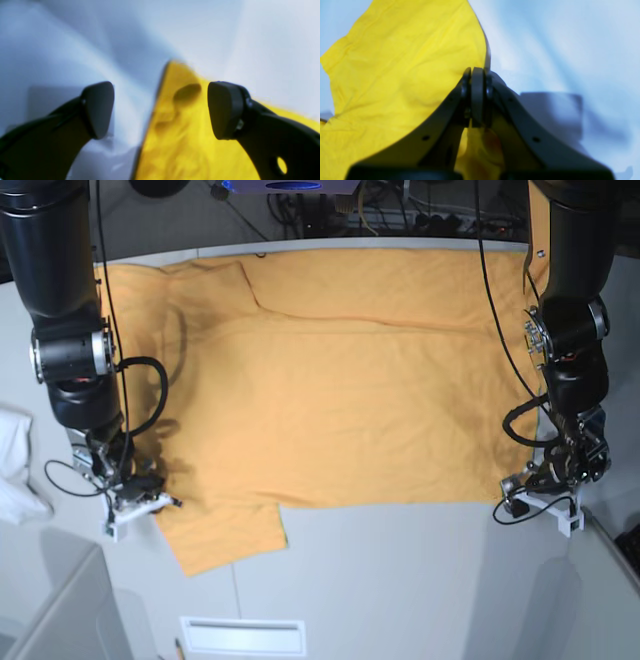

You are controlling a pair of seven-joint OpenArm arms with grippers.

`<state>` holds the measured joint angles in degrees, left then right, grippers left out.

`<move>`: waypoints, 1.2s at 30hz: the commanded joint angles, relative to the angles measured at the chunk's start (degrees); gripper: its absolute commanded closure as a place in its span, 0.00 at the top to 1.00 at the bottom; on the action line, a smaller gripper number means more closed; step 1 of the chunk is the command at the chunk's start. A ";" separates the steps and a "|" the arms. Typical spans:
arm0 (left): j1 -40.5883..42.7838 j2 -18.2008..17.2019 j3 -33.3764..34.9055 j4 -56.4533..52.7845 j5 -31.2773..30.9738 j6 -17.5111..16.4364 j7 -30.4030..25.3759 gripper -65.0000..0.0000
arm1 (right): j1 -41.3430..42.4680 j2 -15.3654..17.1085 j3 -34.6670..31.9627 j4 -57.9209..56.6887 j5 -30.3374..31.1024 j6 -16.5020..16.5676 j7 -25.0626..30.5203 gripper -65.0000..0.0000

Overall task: Fold the T-shirt properly
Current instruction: 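Lower both grippers to the hem corners and grasp them, then lift the hem with both grippers and fold it over toward the collar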

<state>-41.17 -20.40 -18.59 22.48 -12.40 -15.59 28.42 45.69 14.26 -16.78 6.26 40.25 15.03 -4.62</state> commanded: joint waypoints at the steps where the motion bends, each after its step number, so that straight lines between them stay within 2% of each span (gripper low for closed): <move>1: -2.13 -0.83 0.70 -1.86 -0.12 -0.27 -0.60 0.87 | 1.47 0.55 0.03 0.46 -0.21 -0.04 -0.70 0.00; 5: -3.36 -0.48 4.22 -4.77 -0.56 -0.27 -3.85 0.87 | 1.56 0.55 0.03 0.55 -0.21 -0.04 -0.61 0.00; 13: -2.13 0.49 6.15 -4.68 -0.56 -0.27 -3.77 0.83 | 1.65 0.55 0.12 0.55 -0.12 -0.04 -0.43 0.00; 16: -1.25 0.58 6.15 -4.68 -0.65 -0.36 -3.77 0.65 | 1.47 0.55 0.12 0.55 -0.12 -0.04 -0.34 0.00; 18: -0.46 1.46 6.15 -4.59 -0.65 -0.36 -3.77 0.46 | 1.38 0.55 0.12 0.55 -0.12 -0.04 -0.34 0.00; 22: 2.00 2.43 6.24 -2.30 -0.39 -0.36 -3.77 0.00 | 1.38 0.55 0.12 0.55 -0.12 -0.04 -0.34 0.00; 25: 4.73 2.60 6.15 1.04 -0.65 -0.36 -2.89 0.00 | 1.21 0.82 0.12 0.55 -0.12 -0.04 -0.34 0.00; 30: 6.40 2.69 5.45 9.39 -0.74 -0.36 3.88 0.00 | 0.77 0.99 0.12 0.55 0.15 -0.04 2.73 0.00; 36: 11.50 2.78 4.92 27.59 -0.74 -0.36 13.38 0.00 | 1.03 1.17 0.03 0.64 0.06 -0.04 3.26 0.00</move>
<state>-27.70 -16.62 -13.39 49.06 -12.86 -16.08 42.89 44.88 14.74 -16.73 6.37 40.23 15.44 -1.65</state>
